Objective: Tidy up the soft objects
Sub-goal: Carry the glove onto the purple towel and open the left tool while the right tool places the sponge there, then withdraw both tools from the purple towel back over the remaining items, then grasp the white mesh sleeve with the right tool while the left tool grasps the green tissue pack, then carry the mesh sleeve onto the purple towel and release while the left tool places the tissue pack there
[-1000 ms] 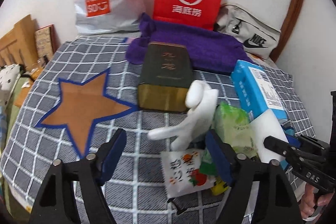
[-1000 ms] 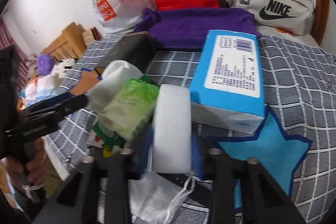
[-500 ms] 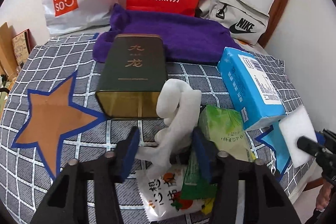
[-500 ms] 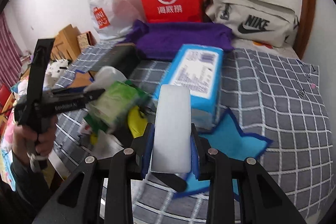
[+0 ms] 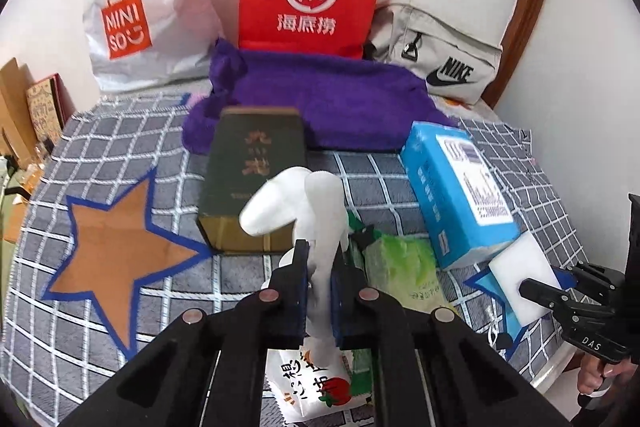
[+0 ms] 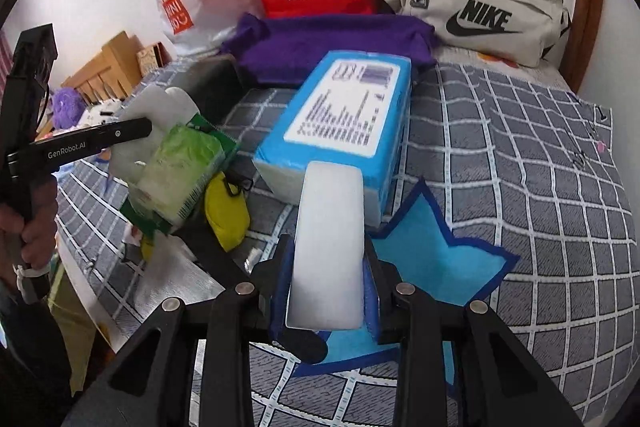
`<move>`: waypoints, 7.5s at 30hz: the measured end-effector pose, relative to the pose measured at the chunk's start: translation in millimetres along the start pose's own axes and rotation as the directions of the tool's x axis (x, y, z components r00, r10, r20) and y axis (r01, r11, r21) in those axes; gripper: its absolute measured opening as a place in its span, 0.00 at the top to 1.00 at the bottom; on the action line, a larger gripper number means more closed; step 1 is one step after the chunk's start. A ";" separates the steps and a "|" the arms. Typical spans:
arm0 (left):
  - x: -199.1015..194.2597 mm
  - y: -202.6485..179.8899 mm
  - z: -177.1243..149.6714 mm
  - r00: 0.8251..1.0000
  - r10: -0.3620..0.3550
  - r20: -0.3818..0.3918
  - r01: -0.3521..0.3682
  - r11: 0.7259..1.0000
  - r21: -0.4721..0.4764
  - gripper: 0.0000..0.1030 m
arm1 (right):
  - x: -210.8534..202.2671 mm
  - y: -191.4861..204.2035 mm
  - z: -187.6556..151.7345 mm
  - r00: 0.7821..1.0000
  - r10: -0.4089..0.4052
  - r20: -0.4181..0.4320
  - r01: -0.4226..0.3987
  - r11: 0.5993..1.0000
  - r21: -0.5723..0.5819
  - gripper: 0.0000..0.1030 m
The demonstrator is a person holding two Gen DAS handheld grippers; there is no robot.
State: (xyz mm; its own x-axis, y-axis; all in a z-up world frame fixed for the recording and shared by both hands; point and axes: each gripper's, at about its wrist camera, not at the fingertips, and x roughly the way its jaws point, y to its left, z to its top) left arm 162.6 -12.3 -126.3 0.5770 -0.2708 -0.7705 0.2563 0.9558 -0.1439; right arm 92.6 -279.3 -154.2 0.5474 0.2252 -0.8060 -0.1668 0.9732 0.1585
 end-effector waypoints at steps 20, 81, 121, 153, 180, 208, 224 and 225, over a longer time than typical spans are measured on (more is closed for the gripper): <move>-60.9 10.2 47.8 0.989 0.064 0.136 -0.059 0.997 -0.043 0.91 | -35.7 15.7 53.6 0.995 0.046 0.093 -0.040 0.997 -0.063 0.70; 192.5 58.3 212.7 0.986 0.042 -0.159 -0.069 0.983 -0.171 0.69 | 195.7 -78.6 237.9 0.994 0.024 -0.106 -0.023 1.000 0.014 0.56; -28.9 10.3 50.0 0.984 0.178 0.028 -0.173 0.977 -0.128 0.33 | -9.6 21.9 90.5 0.997 -0.019 0.078 0.021 0.999 -0.026 0.19; -29.9 21.7 -32.0 0.994 0.098 -0.040 -0.104 0.981 -0.164 0.32 | 48.0 111.0 -52.5 0.986 0.086 -0.144 -0.116 0.970 -0.212 0.05; -6.6 -17.1 -33.6 0.998 -0.010 -0.066 0.007 0.999 -0.045 0.28 | 7.8 89.6 -37.9 0.990 0.140 -0.001 -0.138 0.974 -0.177 0.94; -1.8 3.2 -35.2 0.998 0.006 -0.055 -0.011 0.995 -0.095 0.53 | 23.2 16.2 -20.8 0.998 0.066 -0.009 -0.066 0.998 0.004 0.94; -26.8 41.6 -14.7 1.000 0.024 -0.016 -0.026 0.979 -0.201 0.53 | -18.4 18.5 16.9 0.991 0.112 0.076 -0.115 0.993 0.031 0.94; -28.3 41.0 -12.5 1.000 0.020 -0.010 -0.022 0.980 -0.199 0.53 | -21.3 18.3 21.0 0.990 0.113 0.084 -0.116 0.993 0.030 0.94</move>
State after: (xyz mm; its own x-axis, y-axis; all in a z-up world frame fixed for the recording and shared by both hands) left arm 147.1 35.9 -118.1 0.5740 -0.2500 -0.7798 0.0840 0.9652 -0.2476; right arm 95.0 -265.2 -122.2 0.5916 0.3373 -0.7323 -0.2048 0.9413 0.2682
